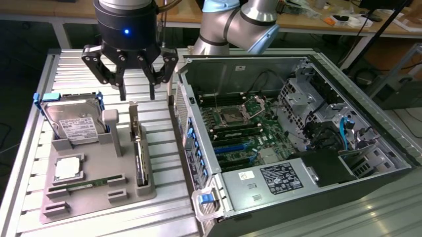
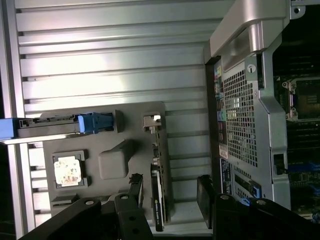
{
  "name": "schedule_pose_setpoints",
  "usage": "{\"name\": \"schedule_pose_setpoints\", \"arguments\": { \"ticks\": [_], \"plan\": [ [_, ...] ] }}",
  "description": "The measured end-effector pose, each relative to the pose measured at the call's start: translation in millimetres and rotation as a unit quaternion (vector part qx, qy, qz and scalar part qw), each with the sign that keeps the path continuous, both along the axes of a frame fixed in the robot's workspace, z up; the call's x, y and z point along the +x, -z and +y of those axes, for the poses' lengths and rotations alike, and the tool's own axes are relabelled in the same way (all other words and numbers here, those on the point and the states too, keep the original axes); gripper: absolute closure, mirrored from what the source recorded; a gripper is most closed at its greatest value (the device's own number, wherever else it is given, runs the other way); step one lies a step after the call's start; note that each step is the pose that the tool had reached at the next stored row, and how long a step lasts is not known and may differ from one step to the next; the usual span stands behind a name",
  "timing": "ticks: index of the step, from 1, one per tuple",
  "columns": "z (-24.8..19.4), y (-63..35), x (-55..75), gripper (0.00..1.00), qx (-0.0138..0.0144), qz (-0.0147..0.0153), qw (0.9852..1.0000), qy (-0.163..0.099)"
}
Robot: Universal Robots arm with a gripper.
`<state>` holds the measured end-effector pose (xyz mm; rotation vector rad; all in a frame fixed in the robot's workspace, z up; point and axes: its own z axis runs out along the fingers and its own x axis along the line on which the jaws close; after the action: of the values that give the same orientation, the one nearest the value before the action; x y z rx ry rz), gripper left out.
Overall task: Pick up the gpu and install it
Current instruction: 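Pick up the gpu and move the gpu toward the slot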
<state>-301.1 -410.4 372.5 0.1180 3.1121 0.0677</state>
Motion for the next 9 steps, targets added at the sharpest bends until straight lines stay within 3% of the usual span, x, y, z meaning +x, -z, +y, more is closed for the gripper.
{"name": "schedule_pose_setpoints", "arguments": {
  "ticks": [9],
  "plan": [
    [-0.1,2.9,-0.2,0.44,0.0,0.0,1.0,0.0]
  ]
}}
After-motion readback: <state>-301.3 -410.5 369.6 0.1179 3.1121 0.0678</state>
